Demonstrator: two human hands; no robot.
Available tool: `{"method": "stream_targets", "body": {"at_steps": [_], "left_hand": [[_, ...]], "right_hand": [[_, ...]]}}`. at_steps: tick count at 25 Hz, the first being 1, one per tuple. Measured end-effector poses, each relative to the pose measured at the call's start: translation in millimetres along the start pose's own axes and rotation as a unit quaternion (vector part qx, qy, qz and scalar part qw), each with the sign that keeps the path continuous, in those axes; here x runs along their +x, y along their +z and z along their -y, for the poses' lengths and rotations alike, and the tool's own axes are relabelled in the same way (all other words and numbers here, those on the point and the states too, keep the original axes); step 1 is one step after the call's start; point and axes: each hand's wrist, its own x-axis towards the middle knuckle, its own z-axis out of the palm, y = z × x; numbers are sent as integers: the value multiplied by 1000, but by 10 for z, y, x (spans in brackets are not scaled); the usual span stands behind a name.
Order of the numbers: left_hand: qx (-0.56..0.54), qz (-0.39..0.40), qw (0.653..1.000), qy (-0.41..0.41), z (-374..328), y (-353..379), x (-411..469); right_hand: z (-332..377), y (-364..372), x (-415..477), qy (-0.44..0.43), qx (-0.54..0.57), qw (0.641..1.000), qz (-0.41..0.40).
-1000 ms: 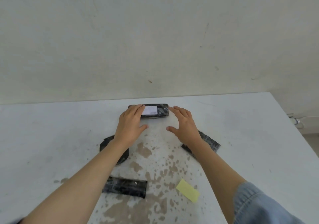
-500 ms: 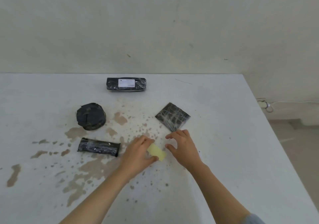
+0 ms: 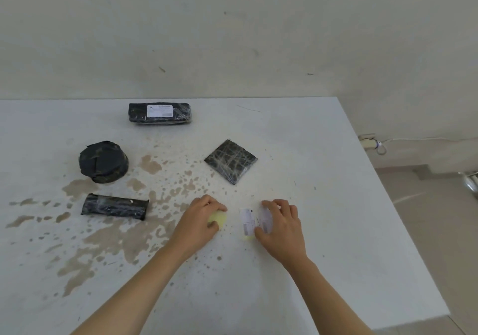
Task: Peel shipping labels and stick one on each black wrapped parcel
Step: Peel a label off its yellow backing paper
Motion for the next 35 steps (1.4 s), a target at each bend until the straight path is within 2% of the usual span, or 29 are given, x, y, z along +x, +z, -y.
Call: {"method": "stream_targets", "body": {"at_steps": [3,7,12,16,18,20,24,26,27,29,32,35], "left_hand": [[43,-11,999,10,-164,128,23],[78,15,997,-3,-368,314,133],[-29,28,996,-85,-469,329,302],[-170,-16,976,-138,-492,221,279],[-272,-52,945,-175,-473,87,255],[-343,-87,915,-195,-446,-99,237],[-392,-156,884,-202,-404,-494,212],[-390,-193,878,-199,-353,-658,208],[-375,-205,883,-192,-318,-724,198],[-303,-219,913,-164,-242,-838,140],[-145,-246,954,-89,-169,-985,30],[-114,-251,961,-9,-138,-1215,-62]], "right_hand": [[-40,-19,-12,-21,10,999,25],[-87,-23,-3,-14,50,998,37],[-116,-7,-30,-12,64,997,30],[8,-44,7,2,124,992,-27],[134,-137,95,35,232,972,19],[263,-238,198,69,344,933,80],[530,-342,333,79,487,857,149],[698,-367,379,75,541,818,181],[785,-373,402,71,551,811,185],[980,-361,451,60,550,816,169],[1277,-352,525,29,521,843,126],[1581,-386,579,2,556,821,127]]}}
